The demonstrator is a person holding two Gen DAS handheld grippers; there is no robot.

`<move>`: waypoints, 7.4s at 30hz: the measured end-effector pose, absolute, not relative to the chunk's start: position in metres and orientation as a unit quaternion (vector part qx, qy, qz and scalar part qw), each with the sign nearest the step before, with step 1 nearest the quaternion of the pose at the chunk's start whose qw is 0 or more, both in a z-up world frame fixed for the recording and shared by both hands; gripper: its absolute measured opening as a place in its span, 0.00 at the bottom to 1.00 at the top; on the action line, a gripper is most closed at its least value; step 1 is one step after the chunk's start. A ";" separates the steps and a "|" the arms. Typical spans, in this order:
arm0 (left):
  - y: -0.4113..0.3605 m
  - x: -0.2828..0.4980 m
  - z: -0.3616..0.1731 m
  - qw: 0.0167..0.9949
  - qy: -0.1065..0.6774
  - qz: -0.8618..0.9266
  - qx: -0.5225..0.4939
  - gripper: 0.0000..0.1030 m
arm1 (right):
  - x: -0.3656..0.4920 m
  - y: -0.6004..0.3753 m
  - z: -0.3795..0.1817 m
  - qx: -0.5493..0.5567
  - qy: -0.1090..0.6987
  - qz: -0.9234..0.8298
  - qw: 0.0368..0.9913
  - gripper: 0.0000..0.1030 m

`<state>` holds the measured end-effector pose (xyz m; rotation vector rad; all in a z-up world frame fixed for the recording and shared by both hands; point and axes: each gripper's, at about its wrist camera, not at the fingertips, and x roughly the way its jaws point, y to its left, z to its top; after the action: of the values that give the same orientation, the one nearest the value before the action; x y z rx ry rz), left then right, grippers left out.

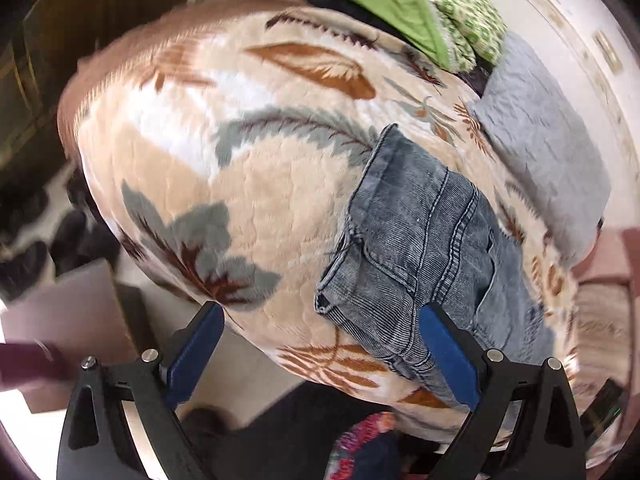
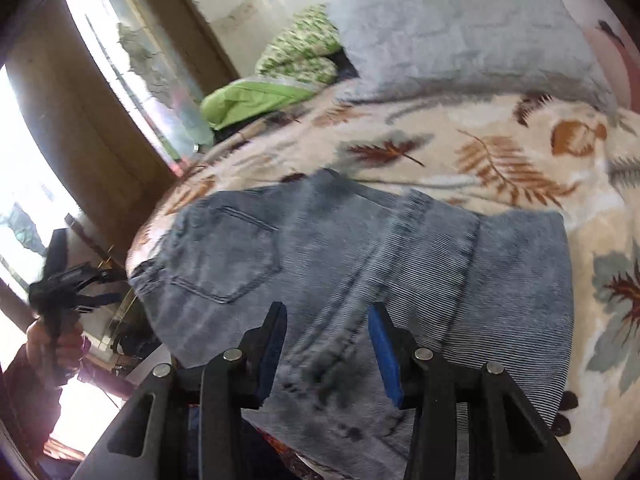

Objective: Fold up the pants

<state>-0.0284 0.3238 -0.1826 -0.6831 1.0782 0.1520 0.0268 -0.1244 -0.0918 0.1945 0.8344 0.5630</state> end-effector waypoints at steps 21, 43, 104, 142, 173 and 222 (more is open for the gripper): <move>0.302 0.001 -0.217 0.780 0.483 0.015 -0.398 0.48 | 0.020 -0.097 -0.102 0.058 0.411 0.292 0.862 0.45; 0.269 -0.005 -0.163 0.864 0.416 0.012 -0.284 0.15 | 0.017 -0.088 -0.105 0.052 0.403 0.309 0.860 0.45; -0.127 -0.003 -0.135 0.839 0.460 -0.280 0.078 0.11 | 0.051 -0.341 -0.090 0.403 0.313 0.116 0.852 0.45; -0.031 0.104 -0.169 0.830 0.515 -0.183 0.112 0.72 | 0.119 -0.269 -0.162 0.422 0.445 0.166 0.772 0.47; 0.006 0.012 -0.173 0.829 0.493 -0.237 0.118 0.79 | 0.014 -0.239 -0.146 0.342 0.508 0.251 0.750 0.50; 0.090 0.048 -0.158 0.795 0.563 -0.213 -0.080 0.84 | 0.016 -0.298 -0.122 0.443 0.388 0.164 0.791 0.57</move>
<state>0.0476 0.0900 -0.1578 -0.1720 1.2094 -0.4585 0.0156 -0.2981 -0.1221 0.9526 0.8350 0.3536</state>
